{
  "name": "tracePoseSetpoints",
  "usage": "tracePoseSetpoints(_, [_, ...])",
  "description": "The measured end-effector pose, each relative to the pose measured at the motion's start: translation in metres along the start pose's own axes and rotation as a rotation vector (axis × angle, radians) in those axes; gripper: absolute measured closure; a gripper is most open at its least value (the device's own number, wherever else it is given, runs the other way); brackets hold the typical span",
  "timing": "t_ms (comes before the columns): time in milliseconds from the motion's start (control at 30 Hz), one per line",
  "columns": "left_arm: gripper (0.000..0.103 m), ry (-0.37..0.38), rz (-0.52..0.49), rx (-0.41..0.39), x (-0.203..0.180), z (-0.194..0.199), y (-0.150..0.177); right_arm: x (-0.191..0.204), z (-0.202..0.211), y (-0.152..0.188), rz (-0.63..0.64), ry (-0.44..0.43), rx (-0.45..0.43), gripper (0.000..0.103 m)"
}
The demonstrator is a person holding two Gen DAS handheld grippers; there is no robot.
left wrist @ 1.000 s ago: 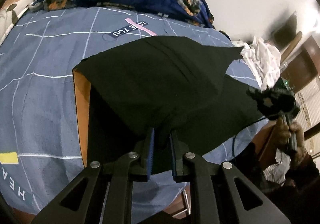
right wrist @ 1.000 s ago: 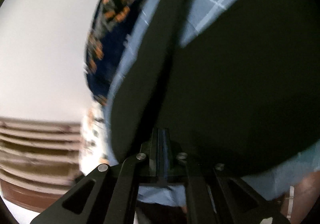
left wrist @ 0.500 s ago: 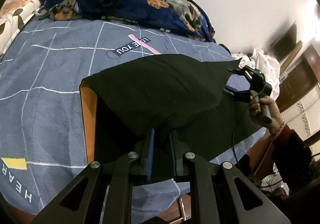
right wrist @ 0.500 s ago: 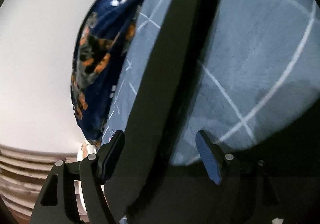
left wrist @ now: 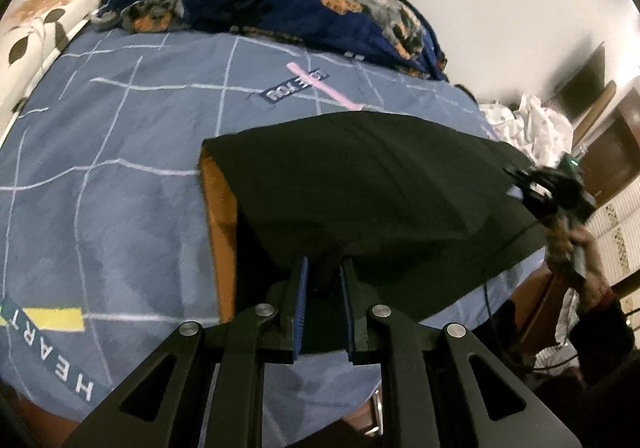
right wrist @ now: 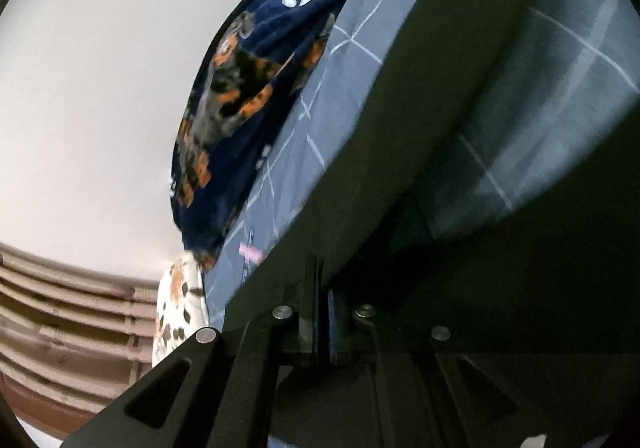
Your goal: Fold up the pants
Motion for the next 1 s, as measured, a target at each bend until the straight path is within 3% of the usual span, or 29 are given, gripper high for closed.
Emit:
tracePoseSetpoints(233, [0.086,-0.031,0.004,0.073,0.018,-0.013,0.028,-0.050,0.031,0.080,-0.129,0.056,0.047,0.098])
tracePoseSetpoints(333, [0.083,-0.055,-0.007,0.059,0.019,-0.013,0.034,-0.074,0.027,0.093,-0.183,0.057,0.049,0.098])
tracePoseSetpoints(433, [0.078,-0.069,-0.002,0.050,0.022,-0.011,0.038,-0.076,0.026,0.092,-0.186,0.032,0.047,0.098])
tracePoseSetpoints(567, [0.058,-0.130,0.008,0.038,0.030,-0.001,0.038,-0.078,0.024,0.090,-0.192,-0.002,0.049,0.095])
tracePoseSetpoints(700, [0.058,-0.181,0.042,-0.081,0.036,0.033,0.025,-0.082,0.026,0.088,-0.212,-0.038,0.036,0.092])
tracePoseSetpoints(800, [0.058,-0.167,0.022,-0.150,0.024,0.051,0.012,-0.078,0.037,0.078,-0.170,-0.023,-0.004,0.078])
tracePoseSetpoints(900, [0.055,-0.125,-0.055,-0.138,-0.007,0.041,0.001,-0.081,0.057,0.060,-0.159,-0.030,-0.071,0.065])
tracePoseSetpoints(1000, [0.055,-0.076,-0.107,-0.099,-0.036,0.012,0.001,-0.094,0.082,0.039,-0.173,-0.046,-0.160,0.065])
Point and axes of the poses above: each gripper's, at about its wrist camera, not at the fingertips, and z roughly against the way its jaws point, x to its left, y to its underside, the point moved 3 cm from there along -z, roughly the way its jaws point, and after that the axes turned 14 degrees about -y, right-handed, at the moved point
